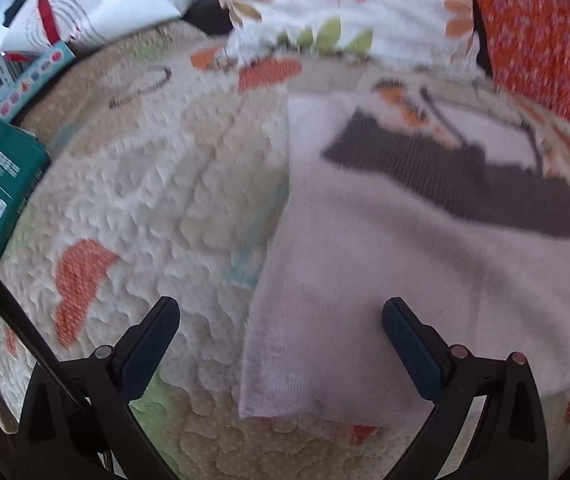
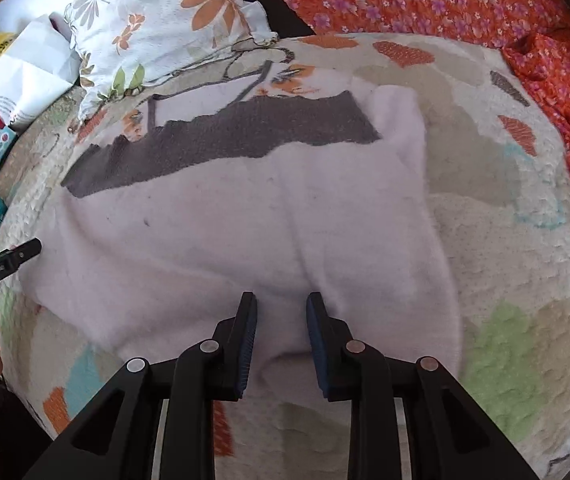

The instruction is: Fold small clothes

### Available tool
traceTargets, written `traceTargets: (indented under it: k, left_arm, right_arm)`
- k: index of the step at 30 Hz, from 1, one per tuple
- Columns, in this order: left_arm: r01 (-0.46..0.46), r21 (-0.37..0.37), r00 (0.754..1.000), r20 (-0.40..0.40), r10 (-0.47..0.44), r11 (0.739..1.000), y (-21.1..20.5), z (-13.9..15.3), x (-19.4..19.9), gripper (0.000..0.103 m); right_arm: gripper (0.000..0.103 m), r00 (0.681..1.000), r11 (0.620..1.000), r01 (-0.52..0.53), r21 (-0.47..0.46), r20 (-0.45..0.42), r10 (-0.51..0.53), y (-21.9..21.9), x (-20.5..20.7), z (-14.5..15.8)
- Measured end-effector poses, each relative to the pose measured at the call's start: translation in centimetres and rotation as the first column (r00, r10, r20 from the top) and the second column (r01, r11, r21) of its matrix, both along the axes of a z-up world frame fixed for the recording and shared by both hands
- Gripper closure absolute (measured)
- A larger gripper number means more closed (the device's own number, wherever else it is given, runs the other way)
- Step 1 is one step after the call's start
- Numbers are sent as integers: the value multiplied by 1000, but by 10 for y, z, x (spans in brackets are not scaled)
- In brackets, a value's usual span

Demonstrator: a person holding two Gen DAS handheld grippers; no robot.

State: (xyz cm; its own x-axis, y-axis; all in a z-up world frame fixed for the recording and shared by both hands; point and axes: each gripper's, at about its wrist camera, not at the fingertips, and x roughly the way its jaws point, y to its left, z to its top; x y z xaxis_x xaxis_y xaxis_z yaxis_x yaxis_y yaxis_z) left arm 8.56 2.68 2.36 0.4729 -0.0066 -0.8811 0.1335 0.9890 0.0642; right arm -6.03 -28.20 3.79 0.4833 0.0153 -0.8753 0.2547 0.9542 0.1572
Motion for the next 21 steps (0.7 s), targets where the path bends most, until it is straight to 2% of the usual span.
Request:
traceTargets:
  k: [2, 3, 5, 9, 13, 14, 15, 17, 19, 21]
  left_arm:
    - [-13, -34, 999, -47, 11, 999, 3, -9, 2, 2]
    - [-37, -69, 997, -71, 32, 997, 8, -13, 4, 2]
    - [-56, -94, 996, -81, 48, 994, 13, -13, 5, 2]
    - [-54, -75, 996, -70, 49, 996, 10, -15, 2, 1]
    - [-50, -64, 996, -75, 45, 997, 7, -14, 3, 1]
    - [-33, -70, 996, -79, 28, 997, 6, -12, 5, 12]
    - [-11, -90, 997, -77, 4, 996, 5, -7, 5, 34]
    - [0, -133, 998, -60, -8, 991, 11, 9, 5, 52]
    - [-17, -156, 1000, -21, 14, 988, 20, 24, 3, 52]
    - [-37, -138, 998, 45, 44, 990, 30, 39, -2, 51]
  right_arm:
    - [76, 1000, 1000, 1, -10, 3, -1, -6, -6, 3]
    - [75, 1000, 999, 19, -49, -7, -19, -8, -9, 4]
    - [75, 999, 997, 34, -73, -7, -34, -14, -17, 7]
    - [70, 997, 996, 77, -52, 24, -76, -24, -33, 22]
    - [66, 996, 995, 56, -80, 77, -50, -12, -41, 42]
    - [66, 995, 996, 43, -80, 89, -36, -6, -41, 46]
    - [65, 995, 997, 23, -74, 102, -15, 3, -39, 50]
    - [63, 993, 997, -17, -71, 113, 25, 18, -32, 53]
    - [61, 990, 994, -74, -83, 115, 83, 40, -23, 54]
    - [61, 984, 986, -127, -107, 110, 138, 64, -15, 52]
